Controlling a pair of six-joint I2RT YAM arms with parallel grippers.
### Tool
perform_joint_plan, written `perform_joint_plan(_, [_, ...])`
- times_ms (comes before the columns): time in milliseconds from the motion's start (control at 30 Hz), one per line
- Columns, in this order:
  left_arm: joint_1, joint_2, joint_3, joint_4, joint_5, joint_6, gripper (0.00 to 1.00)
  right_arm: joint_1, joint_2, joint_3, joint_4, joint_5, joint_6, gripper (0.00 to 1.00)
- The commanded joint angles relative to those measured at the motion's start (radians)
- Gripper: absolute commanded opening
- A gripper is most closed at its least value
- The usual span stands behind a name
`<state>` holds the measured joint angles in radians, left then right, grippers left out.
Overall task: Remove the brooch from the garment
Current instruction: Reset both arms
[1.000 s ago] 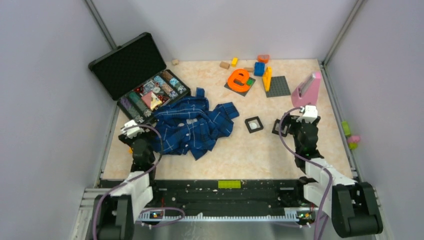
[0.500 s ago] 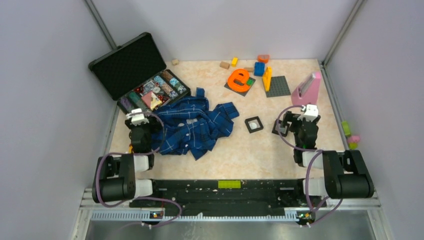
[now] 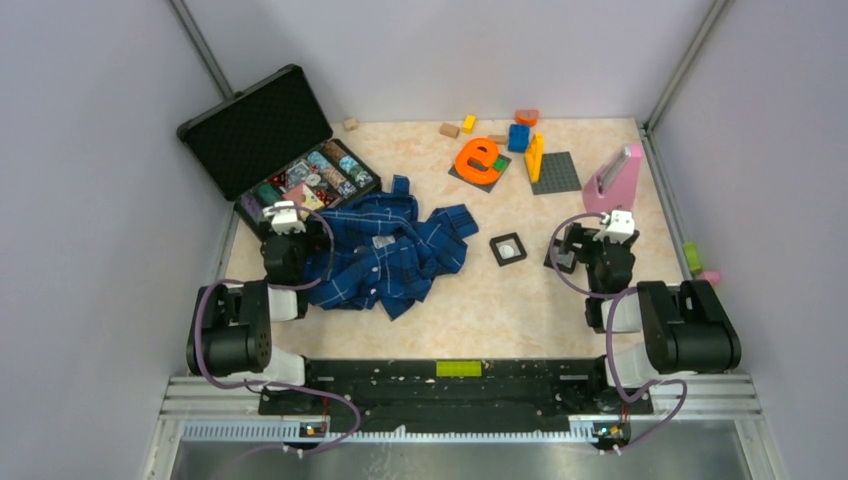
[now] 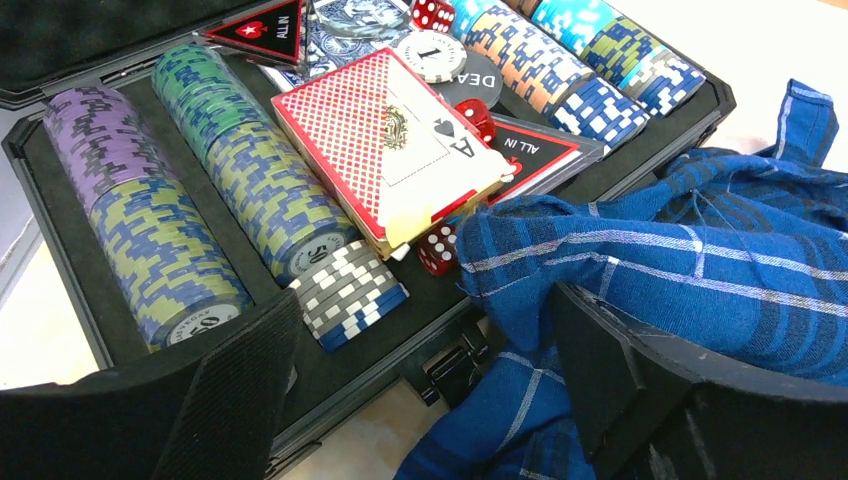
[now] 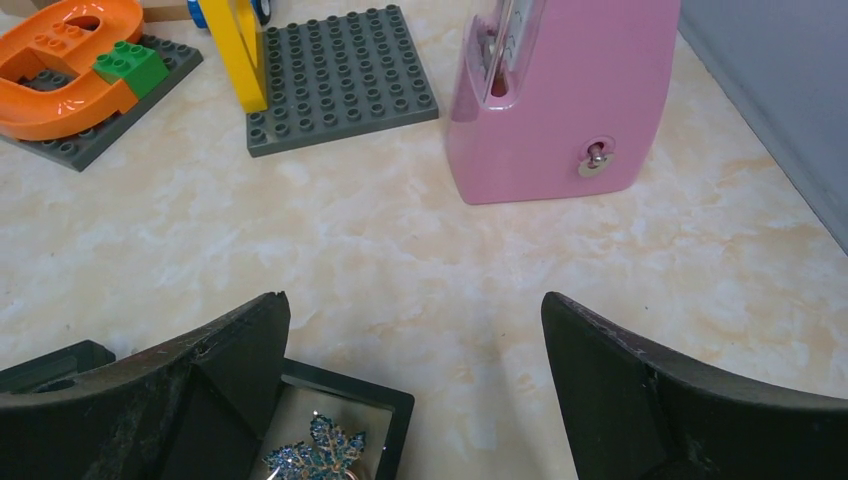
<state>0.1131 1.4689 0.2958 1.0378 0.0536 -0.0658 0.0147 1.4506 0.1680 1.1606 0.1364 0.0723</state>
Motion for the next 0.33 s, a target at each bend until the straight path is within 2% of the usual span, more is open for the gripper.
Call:
perform_joint_plan(0, [-0.003, 0.004, 0.008, 0.027, 0.014, 0.016, 0.98, -0.011, 0.001, 0.005, 0.067, -0.016, -0.005, 0.99])
perform_joint_plan(300, [-0.013, 0.002, 0.014, 0.013, -0.004, 0.021, 0.99, -0.010, 0.002, 0.007, 0.066, -0.029, -0.010, 0.99])
